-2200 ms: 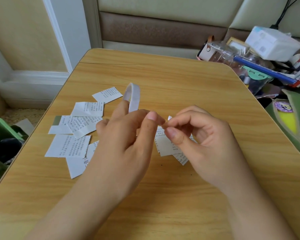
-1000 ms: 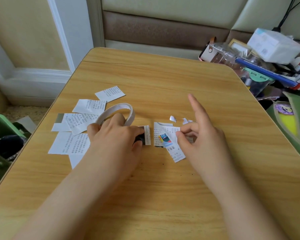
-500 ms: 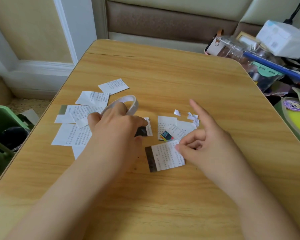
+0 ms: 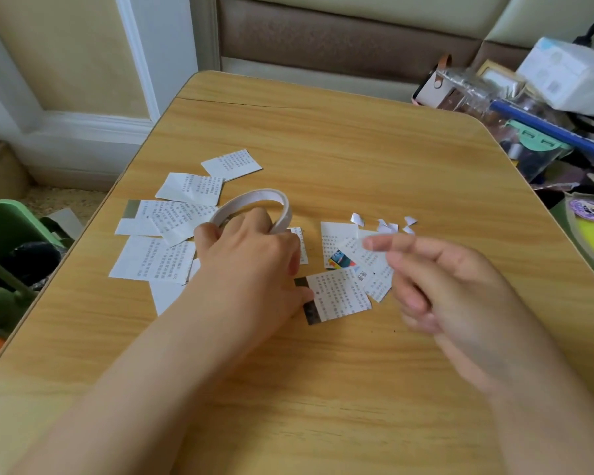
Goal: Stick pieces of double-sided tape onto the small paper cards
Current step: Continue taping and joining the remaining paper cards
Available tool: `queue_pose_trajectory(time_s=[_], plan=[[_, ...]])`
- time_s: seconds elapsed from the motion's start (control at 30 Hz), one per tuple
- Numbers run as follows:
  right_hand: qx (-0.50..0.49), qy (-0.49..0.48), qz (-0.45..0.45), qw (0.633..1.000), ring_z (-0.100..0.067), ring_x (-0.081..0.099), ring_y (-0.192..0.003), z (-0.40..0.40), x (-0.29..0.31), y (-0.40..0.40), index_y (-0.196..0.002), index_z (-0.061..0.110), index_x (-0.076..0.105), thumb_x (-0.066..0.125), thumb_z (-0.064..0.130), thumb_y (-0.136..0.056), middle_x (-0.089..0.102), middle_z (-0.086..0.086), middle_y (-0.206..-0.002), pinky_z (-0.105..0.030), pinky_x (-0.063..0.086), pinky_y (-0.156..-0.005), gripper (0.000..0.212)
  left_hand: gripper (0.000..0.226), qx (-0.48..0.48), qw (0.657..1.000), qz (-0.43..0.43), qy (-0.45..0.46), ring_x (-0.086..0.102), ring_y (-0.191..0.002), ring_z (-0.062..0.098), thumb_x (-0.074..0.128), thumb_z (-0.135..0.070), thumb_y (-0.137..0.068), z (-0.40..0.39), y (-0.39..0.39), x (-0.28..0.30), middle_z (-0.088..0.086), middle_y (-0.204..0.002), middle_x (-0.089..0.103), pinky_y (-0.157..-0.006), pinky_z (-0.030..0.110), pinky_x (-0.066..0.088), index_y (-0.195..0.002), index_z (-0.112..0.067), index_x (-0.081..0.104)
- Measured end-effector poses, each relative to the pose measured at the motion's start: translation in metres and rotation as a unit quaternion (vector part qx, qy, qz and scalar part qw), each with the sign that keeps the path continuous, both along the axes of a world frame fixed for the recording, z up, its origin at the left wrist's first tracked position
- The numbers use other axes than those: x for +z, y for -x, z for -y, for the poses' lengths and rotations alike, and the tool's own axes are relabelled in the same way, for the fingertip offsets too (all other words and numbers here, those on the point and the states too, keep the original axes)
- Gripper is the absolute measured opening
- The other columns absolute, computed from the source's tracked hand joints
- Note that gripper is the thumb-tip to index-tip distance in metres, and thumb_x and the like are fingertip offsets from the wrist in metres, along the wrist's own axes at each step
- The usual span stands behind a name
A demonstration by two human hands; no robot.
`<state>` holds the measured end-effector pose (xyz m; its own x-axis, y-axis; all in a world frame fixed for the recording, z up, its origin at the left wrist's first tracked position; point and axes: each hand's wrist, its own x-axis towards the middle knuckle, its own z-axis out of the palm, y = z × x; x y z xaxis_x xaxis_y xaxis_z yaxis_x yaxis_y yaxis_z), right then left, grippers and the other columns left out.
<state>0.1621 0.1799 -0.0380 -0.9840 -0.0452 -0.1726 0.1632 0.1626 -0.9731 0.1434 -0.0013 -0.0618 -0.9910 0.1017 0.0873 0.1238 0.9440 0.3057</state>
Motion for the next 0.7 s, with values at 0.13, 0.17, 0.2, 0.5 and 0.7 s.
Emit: queue_pose_trajectory(time_s=[0.13, 0.17, 0.2, 0.5, 0.7], plan=[[0.093, 0.084, 0.167, 0.978, -0.007, 0.018, -0.036, -0.0019, 0.0066, -0.0065, -0.091, 0.0, 0.071, 0.053, 0.012, -0.08, 0.031, 0.0, -0.042, -0.015, 0.013, -0.037, 0.024, 0.031, -0.006, 1.0, 0.003, 0.005, 0.027, -0.09, 0.01, 0.066, -0.054, -0.077, 0.0009, 0.0015, 0.0007, -0.015, -0.079, 0.023, -0.081, 0.031, 0.013, -0.083, -0.033, 0.045], [0.102, 0.082, 0.184, 0.974, -0.007, 0.018, -0.035, -0.0009, 0.0053, -0.0075, -0.093, -0.001, 0.071, 0.054, 0.011, -0.079, 0.031, -0.001, -0.042, -0.015, 0.013, -0.037, 0.025, 0.031, -0.007, 1.0, 0.006, 0.006, 0.027, -0.09, 0.01, 0.067, -0.054, -0.077, 0.0008, 0.0021, 0.0011, -0.015, -0.078, 0.022, -0.081, 0.031, 0.013, -0.083, -0.033, 0.045], [0.106, 0.081, 0.192, 0.972, -0.007, 0.018, -0.035, -0.0008, 0.003, -0.0076, -0.095, -0.001, 0.07, 0.051, 0.009, -0.083, 0.031, -0.002, -0.042, -0.015, 0.013, -0.037, 0.024, 0.031, -0.007, 1.0, 0.007, 0.006, 0.027, -0.091, 0.01, 0.067, -0.054, -0.077, 0.0007, 0.0024, 0.0017, -0.015, -0.078, 0.023, -0.08, 0.031, 0.012, -0.084, -0.033, 0.045], [0.094, 0.068, 0.195, 0.974, -0.008, 0.018, -0.036, 0.0024, -0.0002, -0.0073, -0.101, 0.0, 0.066, 0.043, 0.009, -0.092, 0.033, -0.002, -0.043, -0.018, 0.013, -0.038, 0.026, 0.029, -0.01, 1.0, 0.012, 0.002, 0.033, -0.098, 0.012, 0.068, -0.05, -0.078, -0.0015, 0.0006, 0.0043, -0.01, -0.09, 0.03, -0.082, 0.031, 0.012, -0.084, -0.032, 0.046], [0.094, 0.038, 0.188, 0.977, -0.008, 0.02, -0.037, 0.0055, -0.001, -0.0072, -0.103, 0.004, 0.065, 0.042, 0.007, -0.093, 0.036, -0.001, -0.043, -0.017, 0.015, -0.037, 0.026, 0.027, -0.014, 1.0, 0.016, 0.004, 0.038, -0.106, 0.014, 0.067, -0.049, -0.079, -0.0026, 0.0, 0.0071, -0.009, -0.092, 0.031, -0.086, 0.033, 0.017, -0.085, -0.034, 0.045]])
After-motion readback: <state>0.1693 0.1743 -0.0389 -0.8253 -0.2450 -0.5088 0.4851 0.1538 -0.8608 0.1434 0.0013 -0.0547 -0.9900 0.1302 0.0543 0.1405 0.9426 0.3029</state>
